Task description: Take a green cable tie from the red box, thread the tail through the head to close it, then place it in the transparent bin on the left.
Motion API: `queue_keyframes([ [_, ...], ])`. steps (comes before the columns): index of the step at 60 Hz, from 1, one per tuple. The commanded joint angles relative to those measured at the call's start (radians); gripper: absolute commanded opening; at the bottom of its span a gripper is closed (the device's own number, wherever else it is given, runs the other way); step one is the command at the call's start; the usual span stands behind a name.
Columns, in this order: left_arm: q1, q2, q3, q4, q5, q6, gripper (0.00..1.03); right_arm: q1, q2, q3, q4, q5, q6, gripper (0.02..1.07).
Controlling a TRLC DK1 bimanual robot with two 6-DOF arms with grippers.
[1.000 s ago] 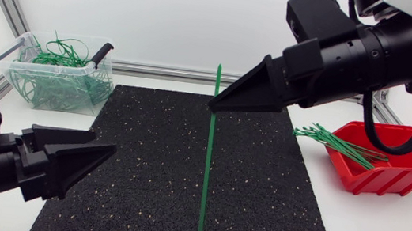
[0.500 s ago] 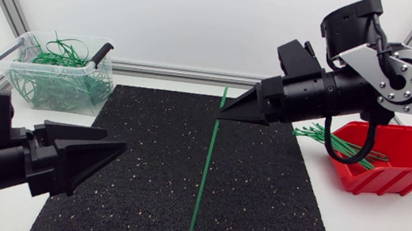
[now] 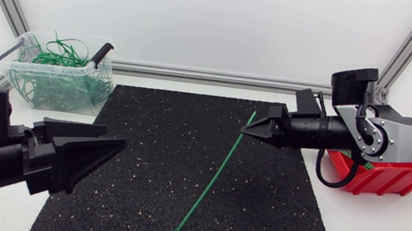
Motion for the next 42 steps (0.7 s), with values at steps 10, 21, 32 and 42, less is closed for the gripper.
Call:
queue_keyframes([
  [10, -0.009, -0.009, -0.015, 0.015, 0.006, -0.031, 0.99, -0.078, 0.039, -0.045, -0.019, 0.010, -0.076, 0.15],
  [21, -0.009, -0.015, -0.019, 0.015, 0.006, -0.031, 0.99, -0.095, 0.001, -0.047, -0.153, 0.111, -0.236, 0.32],
  [32, -0.009, -0.022, -0.027, 0.013, 0.006, -0.031, 0.99, -0.063, -0.100, -0.047, -0.275, 0.296, -0.443, 0.63],
  [42, -0.005, -0.030, -0.036, 0.007, 0.007, -0.026, 0.99, 0.005, -0.225, 0.010, -0.427, 0.437, -0.665, 0.72],
])
